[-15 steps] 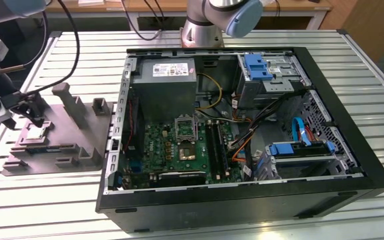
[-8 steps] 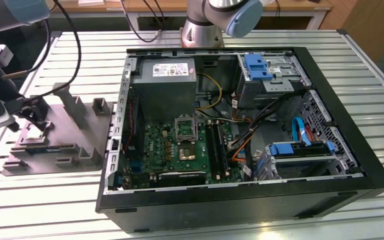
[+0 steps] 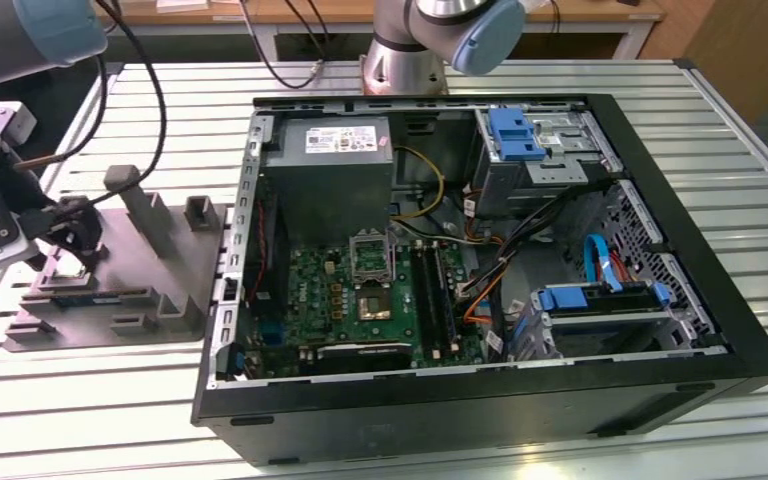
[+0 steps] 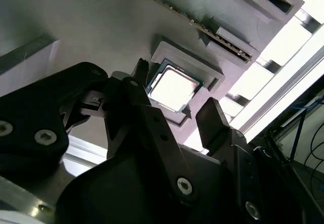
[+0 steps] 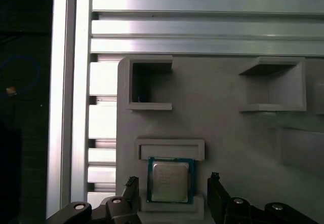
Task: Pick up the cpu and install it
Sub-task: 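Pick up the cpu and move it towards the insertion slot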
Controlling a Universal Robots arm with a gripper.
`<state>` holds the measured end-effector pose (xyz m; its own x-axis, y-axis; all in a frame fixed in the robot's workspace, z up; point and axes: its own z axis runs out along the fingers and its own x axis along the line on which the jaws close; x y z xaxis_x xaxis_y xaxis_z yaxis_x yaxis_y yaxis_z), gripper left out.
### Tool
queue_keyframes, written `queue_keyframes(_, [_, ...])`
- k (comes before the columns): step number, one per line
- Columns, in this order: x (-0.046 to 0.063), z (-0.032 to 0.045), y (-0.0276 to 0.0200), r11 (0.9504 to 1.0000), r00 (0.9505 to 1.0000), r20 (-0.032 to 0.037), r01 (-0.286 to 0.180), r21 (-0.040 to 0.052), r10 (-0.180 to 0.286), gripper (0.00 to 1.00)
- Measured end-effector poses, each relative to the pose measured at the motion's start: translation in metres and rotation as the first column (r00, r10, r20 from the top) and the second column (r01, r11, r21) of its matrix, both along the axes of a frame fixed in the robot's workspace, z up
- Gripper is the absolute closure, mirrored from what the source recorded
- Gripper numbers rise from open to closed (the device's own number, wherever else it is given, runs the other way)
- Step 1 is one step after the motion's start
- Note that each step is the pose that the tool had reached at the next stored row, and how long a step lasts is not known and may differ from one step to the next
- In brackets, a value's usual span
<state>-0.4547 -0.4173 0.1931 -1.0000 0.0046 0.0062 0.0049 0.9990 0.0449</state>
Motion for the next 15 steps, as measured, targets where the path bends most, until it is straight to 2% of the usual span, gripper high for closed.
queue_keyframes(7, [0.0000, -0.0097, 0.0016, 1.0000, 1.0000, -0.0007, 0.000, 0.0016, 0.000, 0.35])
queue_keyframes(15, [0.0000, -0.0104, 0.0017, 1.0000, 1.0000, -0.0008, 0.000, 0.0013, 0.000, 0.35])
